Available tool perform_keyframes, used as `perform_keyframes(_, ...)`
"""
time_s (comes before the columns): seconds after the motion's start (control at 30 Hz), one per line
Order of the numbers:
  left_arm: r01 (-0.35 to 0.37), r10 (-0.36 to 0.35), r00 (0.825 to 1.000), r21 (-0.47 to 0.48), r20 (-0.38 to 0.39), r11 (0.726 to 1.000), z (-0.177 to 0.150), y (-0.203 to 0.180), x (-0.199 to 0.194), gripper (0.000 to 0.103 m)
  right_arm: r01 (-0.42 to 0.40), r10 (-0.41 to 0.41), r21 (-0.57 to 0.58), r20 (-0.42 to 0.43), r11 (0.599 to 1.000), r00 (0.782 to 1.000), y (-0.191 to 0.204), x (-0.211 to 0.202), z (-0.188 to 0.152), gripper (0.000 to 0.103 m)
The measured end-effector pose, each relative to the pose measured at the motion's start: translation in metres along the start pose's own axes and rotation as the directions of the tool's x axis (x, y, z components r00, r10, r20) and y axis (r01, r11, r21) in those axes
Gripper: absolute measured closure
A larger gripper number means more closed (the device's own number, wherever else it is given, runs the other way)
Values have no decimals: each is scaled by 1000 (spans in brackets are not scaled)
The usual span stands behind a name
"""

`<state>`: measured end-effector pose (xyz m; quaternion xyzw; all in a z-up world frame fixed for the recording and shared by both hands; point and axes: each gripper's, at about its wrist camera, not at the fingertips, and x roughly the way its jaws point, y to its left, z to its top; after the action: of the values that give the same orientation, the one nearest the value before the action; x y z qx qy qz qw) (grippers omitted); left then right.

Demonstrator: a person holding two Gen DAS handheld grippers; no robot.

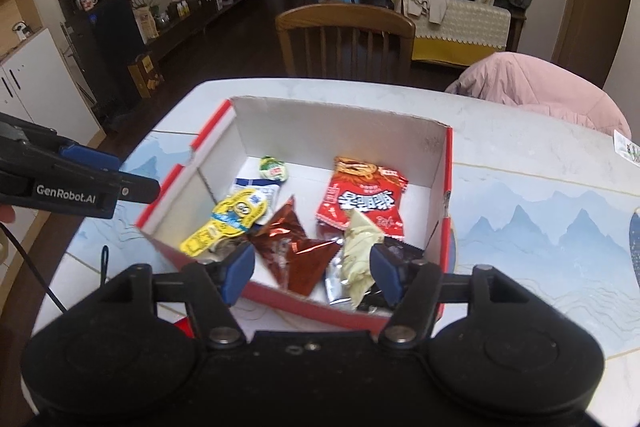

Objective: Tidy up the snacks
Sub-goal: 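Open both tools to drop the lollipop and candy into the box, withdraw, then grasp the red gift-print bag with the left tool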

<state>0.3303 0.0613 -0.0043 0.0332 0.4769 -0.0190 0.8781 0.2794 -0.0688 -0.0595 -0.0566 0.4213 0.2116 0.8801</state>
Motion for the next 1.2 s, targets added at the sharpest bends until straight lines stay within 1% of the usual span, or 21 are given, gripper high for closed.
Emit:
perform_keyframes(0.17, 12, -12, 1000, -6, 27, 1000, -17, 7, -22, 50, -13, 13, -11, 28, 1000, 1000, 15, -21, -8, 37)
perform_keyframes(0.23, 21, -20, 999, -8, 35, 1000, -25, 9, -30, 49, -18, 18, -13, 38, 1000, 999, 20, -29, -11, 32)
perform_keyframes(0.27, 25, -25, 999, -10, 40, 1000, -28, 10, -34, 45, -19, 20, -12, 44, 1000, 999, 23, -33, -13, 31)
perform_keyframes(0.3, 27, -26, 999, -13, 48, 1000, -33, 11, -39, 44, -23, 24, -11, 48, 1000, 999, 25, -36, -15, 30)
perform_keyframes(0.5, 51, -51, 997, -3, 62, 999, -61, 11, -58, 44, -36, 36, 0, 68, 999, 997, 37, -54, -32, 20)
perform_keyframes(0.63, 66, -66, 996, -3, 67, 998, -80, 13, -65, 43, -36, 37, -10, 70, 999, 997, 44, -58, -43, 16)
perform_keyframes(0.7, 76, -75, 995, -13, 69, 997, -89, 15, -66, 36, -41, 43, -19, 69, 999, 997, 48, -58, -51, 15)
perform_keyframes(0.77, 81, -80, 994, -14, 70, 997, -98, 16, -66, 36, -56, 57, -21, 68, 998, 996, 51, -58, -60, 12)
perform_keyframes(0.9, 88, -88, 995, 1, 56, 996, -113, 15, -62, 29, -84, 85, -26, 56, 996, 995, 54, -56, -75, 7)
perform_keyframes(0.93, 91, -91, 995, 8, 50, 996, -116, 14, -60, 29, -91, 92, -24, 51, 996, 994, 54, -55, -78, 4)
perform_keyframes(0.97, 96, -97, 994, 14, 40, 995, -118, 13, -57, 29, -96, 97, -23, 45, 995, 994, 55, -54, -82, 3)
perform_keyframes(1.1, 120, -120, 993, 14, -5, 993, -129, 14, -43, 29, -109, 109, -26, 22, 994, 994, 58, -50, -98, 2)
perform_keyframes(1.2, 141, -141, 989, 1, -45, 990, -134, 17, -29, 29, -106, 106, -11, -18, 994, 994, 57, -40, -111, 2)
